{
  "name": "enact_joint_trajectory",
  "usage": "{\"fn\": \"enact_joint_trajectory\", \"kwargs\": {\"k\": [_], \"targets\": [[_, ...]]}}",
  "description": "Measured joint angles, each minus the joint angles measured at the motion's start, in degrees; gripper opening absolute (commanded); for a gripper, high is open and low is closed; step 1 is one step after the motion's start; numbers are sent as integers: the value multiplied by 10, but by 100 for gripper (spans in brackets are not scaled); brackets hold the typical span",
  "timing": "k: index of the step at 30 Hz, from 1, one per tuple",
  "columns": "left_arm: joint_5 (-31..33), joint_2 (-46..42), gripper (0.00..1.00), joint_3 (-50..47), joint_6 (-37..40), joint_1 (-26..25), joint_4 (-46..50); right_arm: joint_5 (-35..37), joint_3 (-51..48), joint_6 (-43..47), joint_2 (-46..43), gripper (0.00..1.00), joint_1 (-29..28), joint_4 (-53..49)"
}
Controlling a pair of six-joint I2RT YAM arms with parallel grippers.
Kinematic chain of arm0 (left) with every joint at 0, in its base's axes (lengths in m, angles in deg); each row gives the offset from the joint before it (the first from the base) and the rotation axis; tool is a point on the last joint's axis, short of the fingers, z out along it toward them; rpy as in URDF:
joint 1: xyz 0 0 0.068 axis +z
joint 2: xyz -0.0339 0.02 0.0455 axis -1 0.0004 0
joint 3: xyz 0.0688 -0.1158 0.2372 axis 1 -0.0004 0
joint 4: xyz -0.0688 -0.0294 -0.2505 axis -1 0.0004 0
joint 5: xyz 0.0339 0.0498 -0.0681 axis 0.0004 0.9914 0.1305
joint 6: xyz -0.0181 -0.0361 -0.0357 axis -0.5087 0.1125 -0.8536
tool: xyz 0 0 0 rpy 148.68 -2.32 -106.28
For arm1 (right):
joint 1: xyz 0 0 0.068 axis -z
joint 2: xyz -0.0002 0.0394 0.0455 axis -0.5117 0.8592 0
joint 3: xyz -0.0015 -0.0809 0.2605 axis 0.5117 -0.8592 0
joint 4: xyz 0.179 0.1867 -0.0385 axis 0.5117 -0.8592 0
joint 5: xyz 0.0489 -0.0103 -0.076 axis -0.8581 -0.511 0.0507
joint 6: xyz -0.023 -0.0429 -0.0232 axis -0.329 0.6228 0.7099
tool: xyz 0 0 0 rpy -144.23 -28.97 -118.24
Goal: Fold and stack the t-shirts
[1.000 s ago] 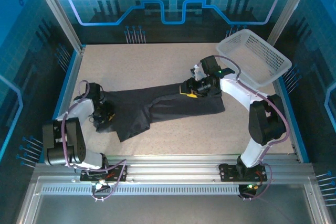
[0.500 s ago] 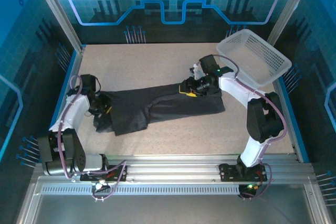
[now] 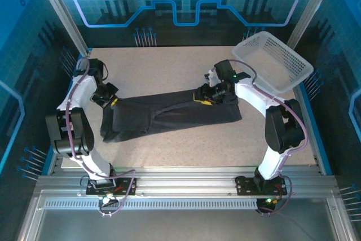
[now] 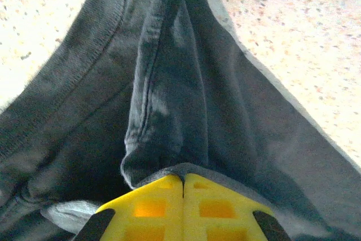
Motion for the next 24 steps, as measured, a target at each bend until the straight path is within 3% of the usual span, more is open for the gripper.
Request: {"fn": "enact_joint_trajectory", "kwargs": {"k": [9,12,15,20,24], "targets": [[58,91,1,18,42,0,-13,31,-14,0,-1,47,14,-8],[78,116,31,18,49,0,-19,48,-13,0,-1,46,29,-12],[108,119,41,18,49,0,-20,69,3,6,3,44,47,-31],[158,35,38,-20,21,-24,-25,110,69,28,41,38,73,-57],[136,-86,30,-97,-52,-78,-27,157,138,51,103,27,91,-92]]}}
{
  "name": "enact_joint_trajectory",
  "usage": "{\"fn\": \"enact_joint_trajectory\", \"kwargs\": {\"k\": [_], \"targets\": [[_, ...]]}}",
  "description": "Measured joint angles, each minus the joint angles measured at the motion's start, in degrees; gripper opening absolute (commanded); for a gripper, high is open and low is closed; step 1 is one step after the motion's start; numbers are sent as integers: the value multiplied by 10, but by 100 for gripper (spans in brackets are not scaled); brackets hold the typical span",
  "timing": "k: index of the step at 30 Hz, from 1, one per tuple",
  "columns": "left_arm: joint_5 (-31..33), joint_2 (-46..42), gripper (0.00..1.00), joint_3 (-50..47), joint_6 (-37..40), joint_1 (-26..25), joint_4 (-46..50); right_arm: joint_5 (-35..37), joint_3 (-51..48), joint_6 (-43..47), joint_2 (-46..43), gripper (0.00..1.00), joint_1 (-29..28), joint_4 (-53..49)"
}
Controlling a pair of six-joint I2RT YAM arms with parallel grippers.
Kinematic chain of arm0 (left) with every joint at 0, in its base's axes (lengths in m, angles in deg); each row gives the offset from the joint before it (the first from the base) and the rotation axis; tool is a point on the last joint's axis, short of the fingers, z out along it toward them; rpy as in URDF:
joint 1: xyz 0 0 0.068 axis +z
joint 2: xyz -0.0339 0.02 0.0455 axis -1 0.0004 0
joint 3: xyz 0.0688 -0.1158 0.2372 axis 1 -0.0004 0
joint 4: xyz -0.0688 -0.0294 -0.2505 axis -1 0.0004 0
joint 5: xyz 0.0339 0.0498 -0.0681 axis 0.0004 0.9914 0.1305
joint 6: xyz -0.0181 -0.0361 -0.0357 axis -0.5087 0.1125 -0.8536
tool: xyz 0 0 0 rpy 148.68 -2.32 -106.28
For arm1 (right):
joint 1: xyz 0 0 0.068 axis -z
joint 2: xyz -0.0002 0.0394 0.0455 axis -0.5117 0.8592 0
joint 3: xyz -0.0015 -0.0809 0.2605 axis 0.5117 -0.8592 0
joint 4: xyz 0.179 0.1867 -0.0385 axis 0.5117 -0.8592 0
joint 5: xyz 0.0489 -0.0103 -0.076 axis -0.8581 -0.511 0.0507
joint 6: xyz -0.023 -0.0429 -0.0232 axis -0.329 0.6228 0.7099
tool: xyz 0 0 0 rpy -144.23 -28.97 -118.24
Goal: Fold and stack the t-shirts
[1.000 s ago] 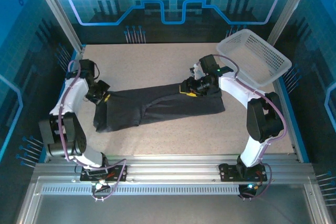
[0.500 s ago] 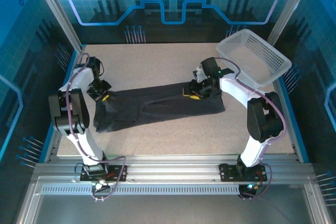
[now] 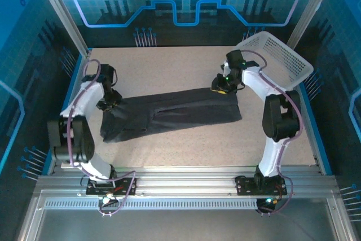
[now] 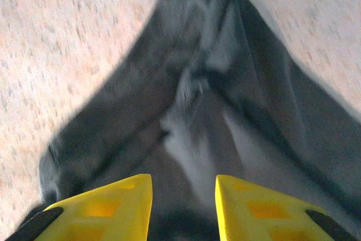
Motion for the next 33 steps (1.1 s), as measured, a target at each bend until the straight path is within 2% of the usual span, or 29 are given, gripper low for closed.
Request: {"fn": "enact_joint_trajectory", "kwargs": {"k": [4,8,11,14,17,23,25,29,33], "targets": [[-50,-17,28,-66,-78,-40,-18,47,62,16,67,24,5,-39],[-77,47,28,-73,-127,-43,-37,85,123,29,135,21,4,-90],[-85,116,28,-33,-140,-43,-41,116,161,35,182,21,4,-130],[-90,206,29,53,-130,-43,-32,132,175,35,194,21,5,-155],[-88,297,28,184,-91,-43,28,143,157,28,186,22,7,-168],[-100,442,31,428,-44,-51,46,147,3,-6,92,23,11,-172],[-110,506,31,539,-42,-64,54,138,-63,-24,52,23,0,-172],[-145,619,32,725,-52,-102,7,118,-169,-72,-15,24,-66,-165],[-195,671,36,771,-98,-148,-125,77,-216,-131,-40,25,-170,-155]]}}
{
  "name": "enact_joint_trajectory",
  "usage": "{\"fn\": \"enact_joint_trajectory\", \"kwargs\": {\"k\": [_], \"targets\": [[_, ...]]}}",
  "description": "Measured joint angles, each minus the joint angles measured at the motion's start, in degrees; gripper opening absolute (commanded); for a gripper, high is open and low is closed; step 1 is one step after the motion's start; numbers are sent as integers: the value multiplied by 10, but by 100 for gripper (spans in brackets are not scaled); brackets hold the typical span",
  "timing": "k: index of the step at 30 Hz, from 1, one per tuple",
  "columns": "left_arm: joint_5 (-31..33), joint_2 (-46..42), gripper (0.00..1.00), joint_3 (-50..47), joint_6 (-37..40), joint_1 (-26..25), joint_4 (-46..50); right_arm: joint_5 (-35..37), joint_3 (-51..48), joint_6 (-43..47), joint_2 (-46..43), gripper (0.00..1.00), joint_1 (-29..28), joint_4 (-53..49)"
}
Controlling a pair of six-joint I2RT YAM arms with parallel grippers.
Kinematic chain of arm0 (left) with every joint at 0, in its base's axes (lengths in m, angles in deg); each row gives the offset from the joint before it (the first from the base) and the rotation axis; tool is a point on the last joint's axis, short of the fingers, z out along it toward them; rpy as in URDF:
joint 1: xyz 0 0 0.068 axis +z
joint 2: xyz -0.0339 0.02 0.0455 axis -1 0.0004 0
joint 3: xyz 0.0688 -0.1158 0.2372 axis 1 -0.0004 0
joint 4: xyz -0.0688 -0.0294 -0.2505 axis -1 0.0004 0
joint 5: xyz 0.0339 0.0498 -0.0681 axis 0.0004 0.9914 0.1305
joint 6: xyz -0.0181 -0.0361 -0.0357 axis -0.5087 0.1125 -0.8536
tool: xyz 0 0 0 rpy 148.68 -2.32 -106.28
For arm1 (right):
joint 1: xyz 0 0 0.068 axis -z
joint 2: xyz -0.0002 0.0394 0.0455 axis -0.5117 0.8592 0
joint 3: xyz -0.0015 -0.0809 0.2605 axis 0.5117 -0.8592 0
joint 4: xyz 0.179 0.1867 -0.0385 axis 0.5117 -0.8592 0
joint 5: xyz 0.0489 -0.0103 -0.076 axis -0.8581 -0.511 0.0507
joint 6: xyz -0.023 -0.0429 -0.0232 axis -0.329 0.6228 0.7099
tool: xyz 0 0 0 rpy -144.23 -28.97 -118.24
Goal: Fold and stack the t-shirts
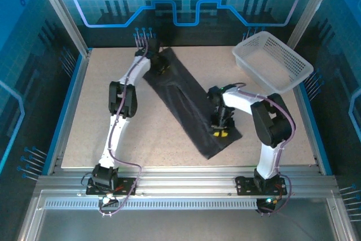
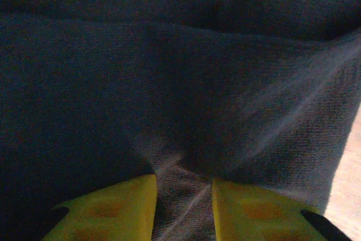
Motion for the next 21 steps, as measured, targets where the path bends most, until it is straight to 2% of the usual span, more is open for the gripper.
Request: {"fn": "enact_joint_trajectory", "kwargs": {"k": [2,5,8,11,13,17,21], "targets": [[-21,17,38,7,-24,-18,-64,-28,0,-27,-1,26,-37,14],[-44,38,45,23,-53,-37,-132,-64,3,-56,-1,28,-59,35],[-51,36,53,24,-63,-46,-153,-80,4,-76,-11,35,-56,47],[-46,-10,54,-12,-54,-46,-151,-85,-1,-82,-60,43,-34,53],[-37,-85,53,-90,-47,-46,-147,-85,-10,-79,-113,47,-5,54],[-37,-305,49,-293,-35,-44,-132,-80,-40,-44,-220,50,73,50],[-80,-519,44,-522,-27,-50,-129,-73,-92,15,-258,51,121,38]]}}
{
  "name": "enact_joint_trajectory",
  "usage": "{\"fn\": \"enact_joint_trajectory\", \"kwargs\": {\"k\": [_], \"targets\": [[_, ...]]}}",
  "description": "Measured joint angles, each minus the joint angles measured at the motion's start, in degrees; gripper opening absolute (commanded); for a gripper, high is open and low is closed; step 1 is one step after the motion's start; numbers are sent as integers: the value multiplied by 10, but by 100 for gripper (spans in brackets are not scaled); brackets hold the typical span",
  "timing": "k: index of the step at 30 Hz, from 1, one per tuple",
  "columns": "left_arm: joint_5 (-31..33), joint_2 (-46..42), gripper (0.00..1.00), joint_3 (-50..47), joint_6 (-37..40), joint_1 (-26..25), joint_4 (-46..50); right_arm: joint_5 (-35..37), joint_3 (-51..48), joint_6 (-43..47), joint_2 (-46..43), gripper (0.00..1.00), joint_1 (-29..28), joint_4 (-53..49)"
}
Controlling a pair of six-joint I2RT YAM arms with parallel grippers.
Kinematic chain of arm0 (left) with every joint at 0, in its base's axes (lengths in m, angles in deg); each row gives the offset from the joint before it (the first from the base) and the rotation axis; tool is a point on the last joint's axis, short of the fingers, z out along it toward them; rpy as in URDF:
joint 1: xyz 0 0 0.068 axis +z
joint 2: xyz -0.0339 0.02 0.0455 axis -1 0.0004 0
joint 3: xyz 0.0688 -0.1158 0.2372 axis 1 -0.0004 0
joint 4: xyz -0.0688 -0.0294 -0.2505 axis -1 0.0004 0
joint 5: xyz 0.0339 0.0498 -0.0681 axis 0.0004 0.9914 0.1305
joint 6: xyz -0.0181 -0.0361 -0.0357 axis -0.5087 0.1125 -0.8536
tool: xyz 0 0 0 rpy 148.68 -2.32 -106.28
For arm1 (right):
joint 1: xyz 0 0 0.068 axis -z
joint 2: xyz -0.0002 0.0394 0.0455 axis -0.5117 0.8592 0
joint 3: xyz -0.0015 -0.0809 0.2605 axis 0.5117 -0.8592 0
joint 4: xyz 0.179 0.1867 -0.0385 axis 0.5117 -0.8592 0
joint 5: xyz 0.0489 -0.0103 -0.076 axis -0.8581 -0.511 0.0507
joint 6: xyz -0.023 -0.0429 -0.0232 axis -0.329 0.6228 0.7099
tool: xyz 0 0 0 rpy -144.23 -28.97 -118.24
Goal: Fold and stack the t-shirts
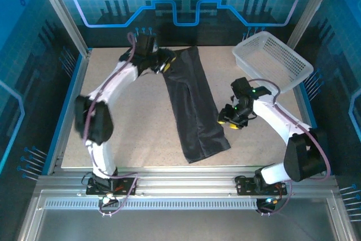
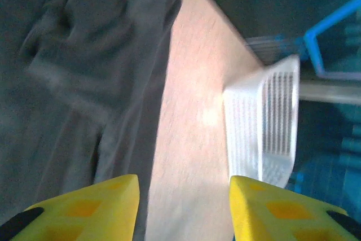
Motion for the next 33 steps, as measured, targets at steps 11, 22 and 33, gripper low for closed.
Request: {"fn": "enact_joint_trajectory", "kwargs": {"k": [11,22,33], "targets": [[-144,-96,49,-388,20,-185,102,-7,-115,71,64,46,-22,14],[-161,-18,43,-382,-68,-304,8,-5,-109,85,89,43,-34,54],[-148,3,1,-349,-81,-304,57,8,-109,89,37,47,-42,37]]}}
